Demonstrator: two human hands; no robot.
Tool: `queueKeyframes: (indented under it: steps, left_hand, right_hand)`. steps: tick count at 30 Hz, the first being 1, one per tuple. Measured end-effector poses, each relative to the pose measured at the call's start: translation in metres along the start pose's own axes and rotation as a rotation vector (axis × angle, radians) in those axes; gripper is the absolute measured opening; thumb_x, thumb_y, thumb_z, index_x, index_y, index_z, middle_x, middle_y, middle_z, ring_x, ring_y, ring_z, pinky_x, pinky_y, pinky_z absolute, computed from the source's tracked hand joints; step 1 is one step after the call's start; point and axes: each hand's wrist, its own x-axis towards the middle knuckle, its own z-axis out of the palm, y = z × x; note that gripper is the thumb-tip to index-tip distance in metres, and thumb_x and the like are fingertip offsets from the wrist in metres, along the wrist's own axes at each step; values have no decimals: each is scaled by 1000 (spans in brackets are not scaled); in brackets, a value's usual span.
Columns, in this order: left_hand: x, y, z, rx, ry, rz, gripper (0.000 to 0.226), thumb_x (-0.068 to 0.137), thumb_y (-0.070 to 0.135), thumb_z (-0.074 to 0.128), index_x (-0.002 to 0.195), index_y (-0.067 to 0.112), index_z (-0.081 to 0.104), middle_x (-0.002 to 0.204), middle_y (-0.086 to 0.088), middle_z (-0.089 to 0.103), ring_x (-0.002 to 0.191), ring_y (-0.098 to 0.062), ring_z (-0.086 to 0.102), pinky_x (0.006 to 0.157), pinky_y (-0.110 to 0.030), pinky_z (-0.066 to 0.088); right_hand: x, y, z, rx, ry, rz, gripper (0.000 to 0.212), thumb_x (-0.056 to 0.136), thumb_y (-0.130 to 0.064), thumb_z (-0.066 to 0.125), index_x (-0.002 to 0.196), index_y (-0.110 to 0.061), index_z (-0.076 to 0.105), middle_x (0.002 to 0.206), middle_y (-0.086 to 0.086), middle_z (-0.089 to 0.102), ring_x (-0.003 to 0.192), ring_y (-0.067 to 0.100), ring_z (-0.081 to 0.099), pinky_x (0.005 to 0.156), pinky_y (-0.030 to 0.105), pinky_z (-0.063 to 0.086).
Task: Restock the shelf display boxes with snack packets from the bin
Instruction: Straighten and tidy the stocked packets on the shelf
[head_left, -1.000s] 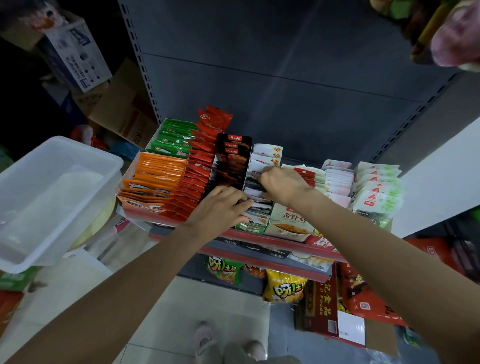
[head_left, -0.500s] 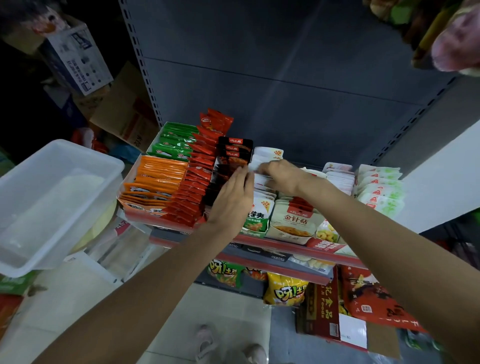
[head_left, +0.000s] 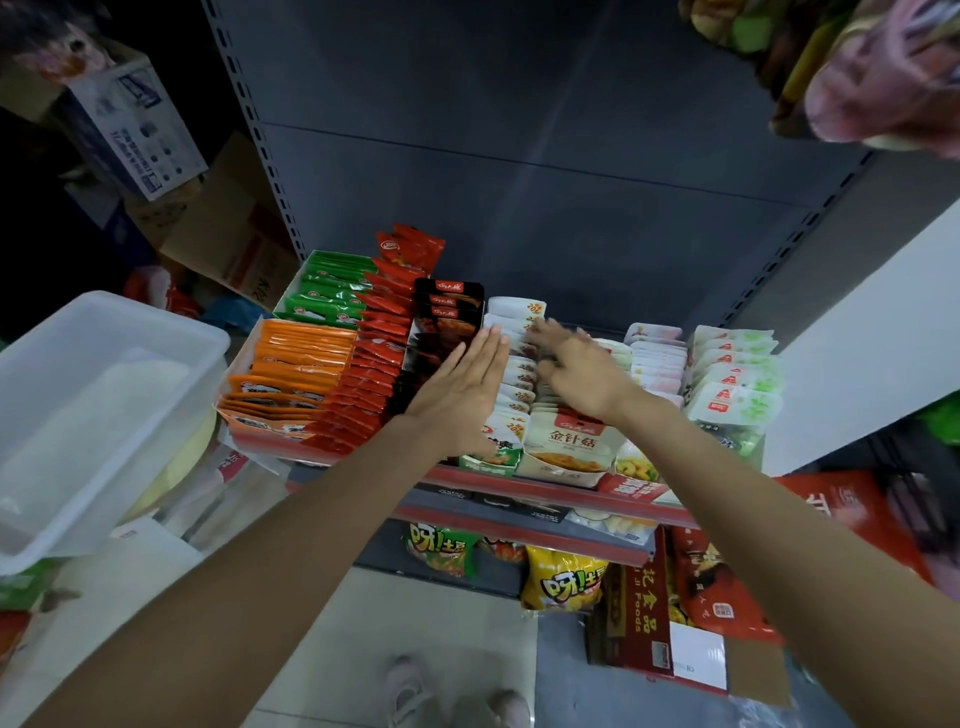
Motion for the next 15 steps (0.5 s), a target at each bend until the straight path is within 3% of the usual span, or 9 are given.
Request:
queueKeyframes:
  steps: [3,7,9,11,15]
  left_hand:
    - [5,-5,-5,1,-48,32,122,76,55,66,145,4,-22,152,-13,-29,142,-21,-24,114,-33,-12]
    - [7,-12,-6,41,-12,46,125,73,66,62,146,4,-19,154,-11,-25,143,-20,-21,117,-33,-11]
    - [5,-11,-4,66,23,37,126,73,68,60,145,2,-20,154,-13,-25,143,-22,-22,117,-33,-12]
    - [5,-11,-2,59,38,12,128,72,68,60,144,1,-21,153,-14,-27,142,-23,-23,116,-33,-13]
    - [3,-12,0,29,43,7,125,74,66,61,144,0,-21,153,-16,-26,143,-25,-21,115,-33,-12]
  right_hand:
    - [8,6,-6,24,231,41,46,95,-7,44,140,-6,40,147,12,39,137,24,34,108,21,22]
    - [35,8,-5,-15,145,87,59,97,-15,48,148,-9,21,152,14,28,140,27,27,113,30,23]
    - [46,11,-4,-31,110,84,54,95,-18,52,145,-12,32,140,16,42,129,30,41,106,35,36]
    - [52,9,-2,-109,132,56,36,94,-19,54,130,-14,53,122,13,54,116,29,51,94,38,45]
    - [58,1,0,-319,104,85,25,95,-13,47,114,-14,63,109,13,63,101,34,60,72,34,44]
